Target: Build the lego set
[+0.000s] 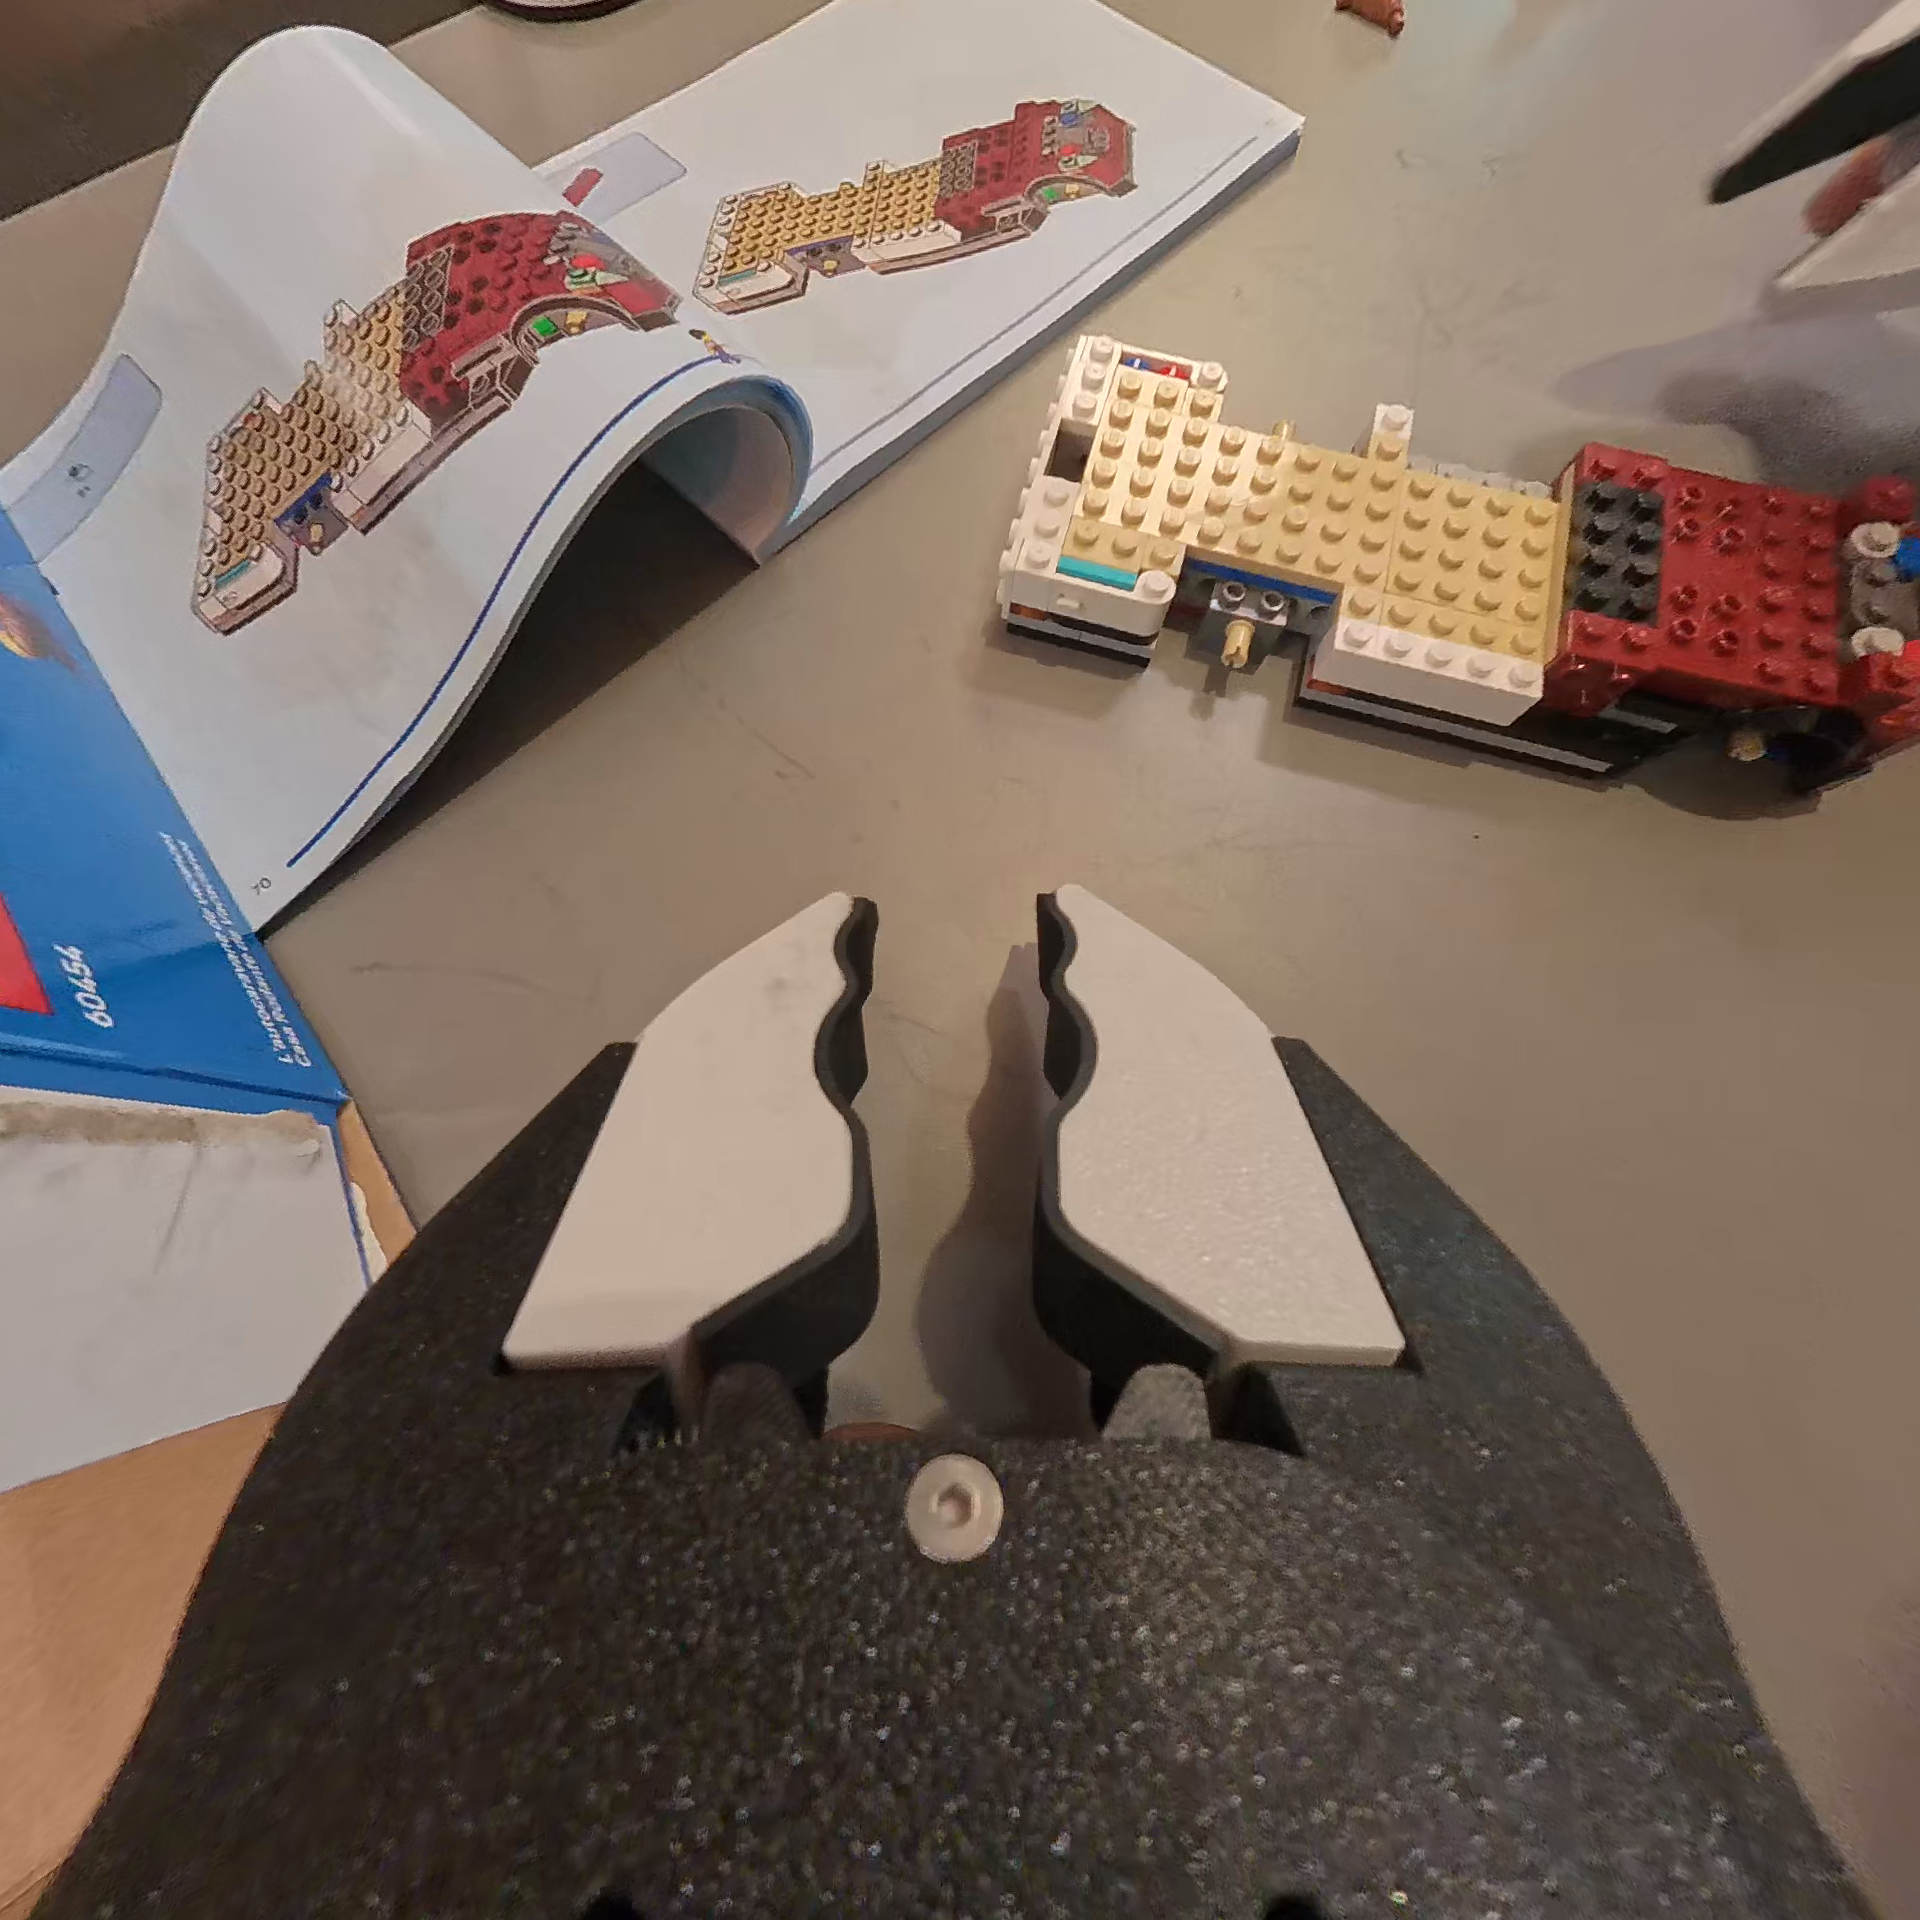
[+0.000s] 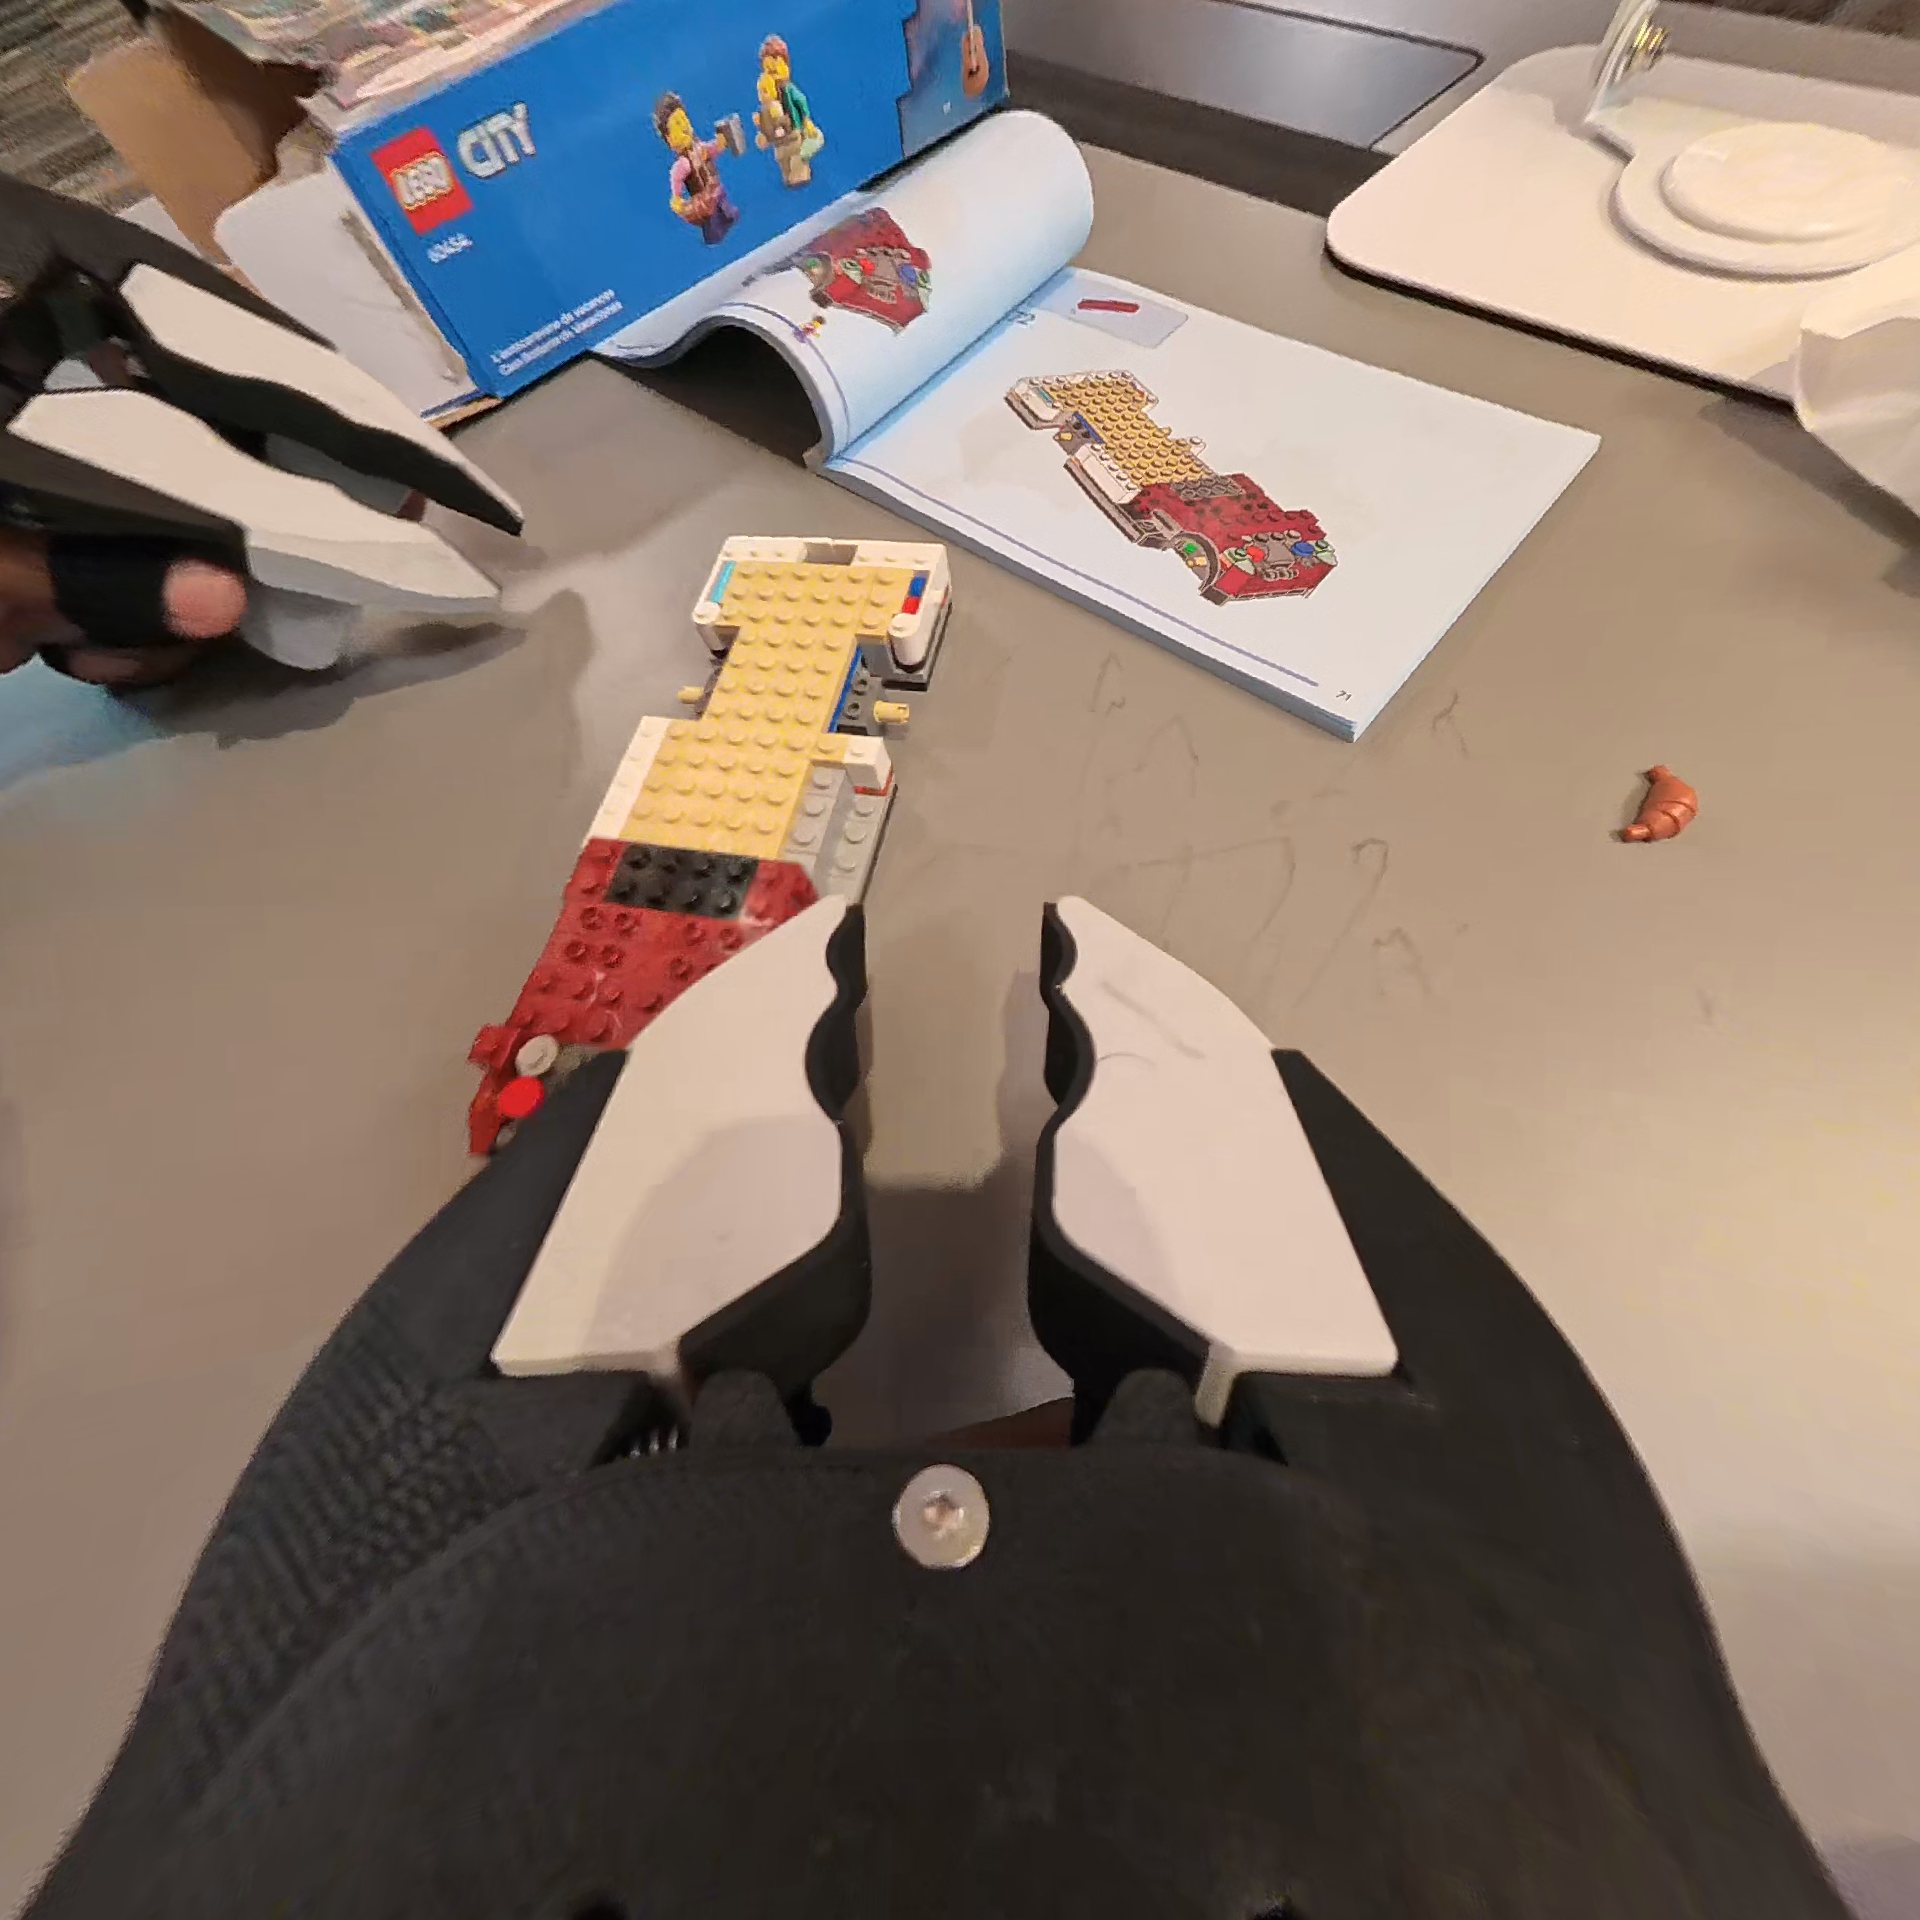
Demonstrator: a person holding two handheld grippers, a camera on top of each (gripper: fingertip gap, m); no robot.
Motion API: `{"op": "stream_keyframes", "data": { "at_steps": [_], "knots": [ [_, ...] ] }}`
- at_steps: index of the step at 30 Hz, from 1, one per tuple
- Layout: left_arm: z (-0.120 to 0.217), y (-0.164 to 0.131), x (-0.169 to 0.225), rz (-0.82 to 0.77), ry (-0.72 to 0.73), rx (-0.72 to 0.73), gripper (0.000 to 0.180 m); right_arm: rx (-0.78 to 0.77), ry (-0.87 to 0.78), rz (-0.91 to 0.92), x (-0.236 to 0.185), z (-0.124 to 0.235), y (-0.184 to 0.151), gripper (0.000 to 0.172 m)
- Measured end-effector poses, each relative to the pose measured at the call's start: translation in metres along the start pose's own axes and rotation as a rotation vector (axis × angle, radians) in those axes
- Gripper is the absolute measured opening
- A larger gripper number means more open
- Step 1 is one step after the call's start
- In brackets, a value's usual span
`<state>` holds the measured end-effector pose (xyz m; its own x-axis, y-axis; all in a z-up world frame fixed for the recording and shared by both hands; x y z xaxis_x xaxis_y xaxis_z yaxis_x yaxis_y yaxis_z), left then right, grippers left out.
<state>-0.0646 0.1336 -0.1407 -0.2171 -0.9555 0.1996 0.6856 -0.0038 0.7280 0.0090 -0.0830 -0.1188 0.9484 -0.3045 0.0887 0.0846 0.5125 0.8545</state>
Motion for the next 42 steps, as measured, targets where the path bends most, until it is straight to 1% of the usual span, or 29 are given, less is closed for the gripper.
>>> {"op": "stream_keyframes", "data": {
  "at_steps": [1,6,9,10,14,17,21,24,29,33,36,39,42],
  "knots": [
    [0.0,0.0,-0.001,-0.003,0.014,0.0,0.031,0.012,-0.006,0.011,-0.003,0.006,-0.001,0.033],
    [-0.005,-0.004,-0.001,-0.047,0.072,-0.038,0.031,0.075,-0.044,0.075,-0.014,0.044,-0.008,0.032],
    [-0.006,-0.005,0.002,-0.087,0.093,-0.039,0.033,0.07,-0.078,0.151,-0.02,0.068,-0.019,0.032],
    [-0.006,-0.004,0.005,-0.087,0.087,-0.028,0.033,0.054,-0.084,0.183,-0.023,0.076,-0.023,0.032],
    [-0.005,0.009,0.031,-0.002,-0.061,0.061,0.033,-0.013,-0.086,0.33,-0.032,0.114,-0.037,0.032],
    [-0.01,0.016,0.036,-0.016,-0.044,0.084,0.033,-0.074,-0.094,0.452,-0.03,0.148,-0.042,0.029],
    [-0.017,0.02,0.039,-0.062,-0.007,0.083,0.033,-0.195,-0.125,0.574,-0.009,0.195,-0.052,0.026],
    [-0.021,0.017,0.04,-0.079,-0.001,0.052,0.034,-0.274,-0.15,0.606,0.019,0.228,-0.059,0.025],
    [-0.022,0.016,0.041,-0.064,-0.028,0.032,0.035,-0.386,-0.151,0.64,0.071,0.264,-0.077,0.026],
    [-0.023,0.016,0.038,-0.032,-0.037,0.022,0.035,-0.444,-0.078,0.65,0.104,0.272,-0.088,0.025],
    [-0.025,0.014,0.039,-0.028,-0.052,0.003,0.035,-0.467,0.027,0.69,0.118,0.269,-0.092,0.025],
    [-0.026,0.014,0.039,-0.019,-0.062,-0.01,0.035,-0.499,0.19,0.717,0.127,0.265,-0.099,0.02],
    [-0.027,0.013,0.037,-0.009,-0.055,-0.022,0.034,-0.583,0.39,0.721,0.123,0.257,-0.11,0.011]
  ]
}}
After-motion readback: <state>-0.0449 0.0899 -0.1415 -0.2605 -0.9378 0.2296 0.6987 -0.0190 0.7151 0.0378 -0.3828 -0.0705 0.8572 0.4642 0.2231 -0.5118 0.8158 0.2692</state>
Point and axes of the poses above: each gripper's, where its closed fingertips meet, z back along the fingers, y out of its top, x = y × z across the jaws, the point moved 3 cm from there along z, back along the fingers, and after that the axes turned 14 degrees about z, right-handed, at the moved point
